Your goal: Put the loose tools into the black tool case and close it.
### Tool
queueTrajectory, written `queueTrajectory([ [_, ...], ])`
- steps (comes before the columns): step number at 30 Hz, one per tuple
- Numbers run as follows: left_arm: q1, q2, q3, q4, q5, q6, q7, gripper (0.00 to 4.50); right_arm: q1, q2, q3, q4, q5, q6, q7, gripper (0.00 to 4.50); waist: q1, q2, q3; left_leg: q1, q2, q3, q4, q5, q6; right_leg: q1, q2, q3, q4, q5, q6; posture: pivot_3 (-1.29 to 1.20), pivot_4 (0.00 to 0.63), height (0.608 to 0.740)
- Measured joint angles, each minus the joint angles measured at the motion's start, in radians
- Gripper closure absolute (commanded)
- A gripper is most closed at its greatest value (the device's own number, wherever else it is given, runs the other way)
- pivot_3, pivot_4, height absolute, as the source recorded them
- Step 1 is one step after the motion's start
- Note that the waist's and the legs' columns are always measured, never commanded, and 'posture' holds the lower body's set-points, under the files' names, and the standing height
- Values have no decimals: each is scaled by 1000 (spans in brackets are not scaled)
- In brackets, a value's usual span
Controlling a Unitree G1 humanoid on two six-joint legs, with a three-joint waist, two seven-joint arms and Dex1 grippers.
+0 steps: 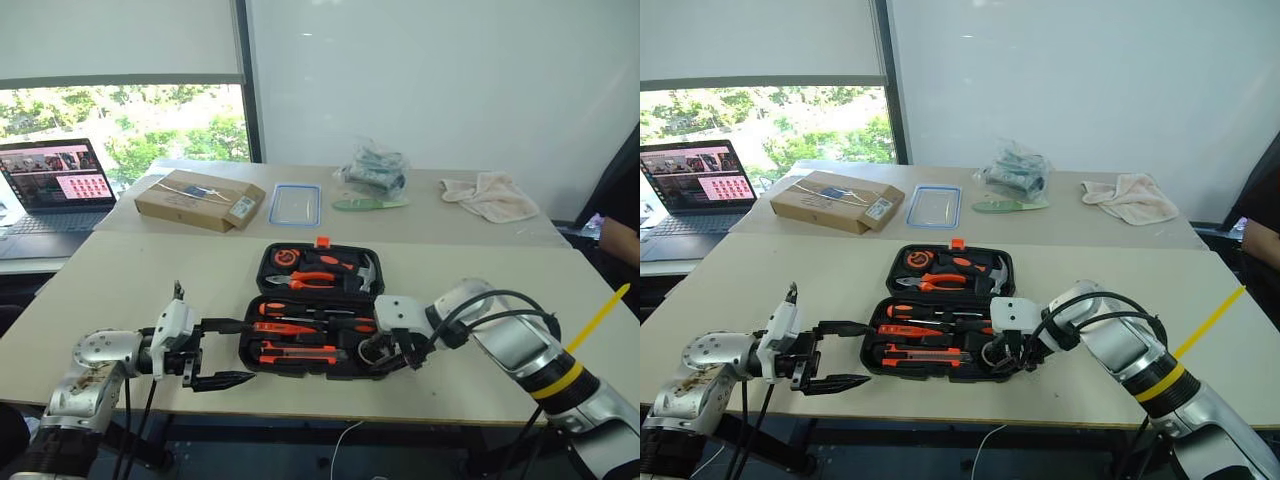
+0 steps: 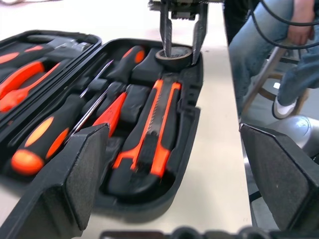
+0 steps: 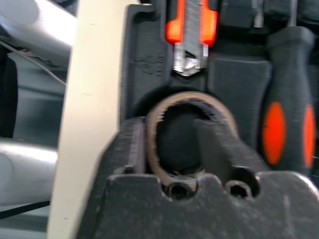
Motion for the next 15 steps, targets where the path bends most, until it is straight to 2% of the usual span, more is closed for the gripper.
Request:
queueTrajectory([
  [3, -1, 9, 39, 23, -3, 7, 31, 0, 29, -22, -89, -13, 104, 7, 58, 215, 1, 0, 0, -1, 0, 0, 0, 0, 0, 0, 1, -1, -1, 0, 0, 0, 150, 740],
  [4, -1, 11, 52, 29, -3, 8, 43, 0, 43, -28, -113, -13, 134, 5, 73, 103, 0, 0, 0, -1, 0, 0, -1, 0, 0, 0, 1, -1, -1, 0, 0, 0, 150, 740],
  [11, 1, 17, 134, 63, -9, 24, 135, 0, 149, -73, -279, 35, 238, -52, 105, 103, 0, 0, 0, -1, 0, 1, -1, 0, 0, 1, 0, -1, -2, 0, 1, 0, 150, 740],
  [14, -24, 16, 141, 113, 25, 57, 233, 685, 155, -15, -333, 119, 224, -127, 17, 745, -2, -1, 0, 2, -1, 1, -1, 0, 0, 2, 0, 0, -1, 0, 0, 0, 150, 740],
  [15, -45, 15, 137, 138, 49, 64, 272, 1016, 155, 9, -340, 150, 210, -153, -21, 1108, -2, -1, 0, 2, -1, 1, -1, -1, 1, 2, 1, 0, -1, 1, 0, 0, 150, 740],
])
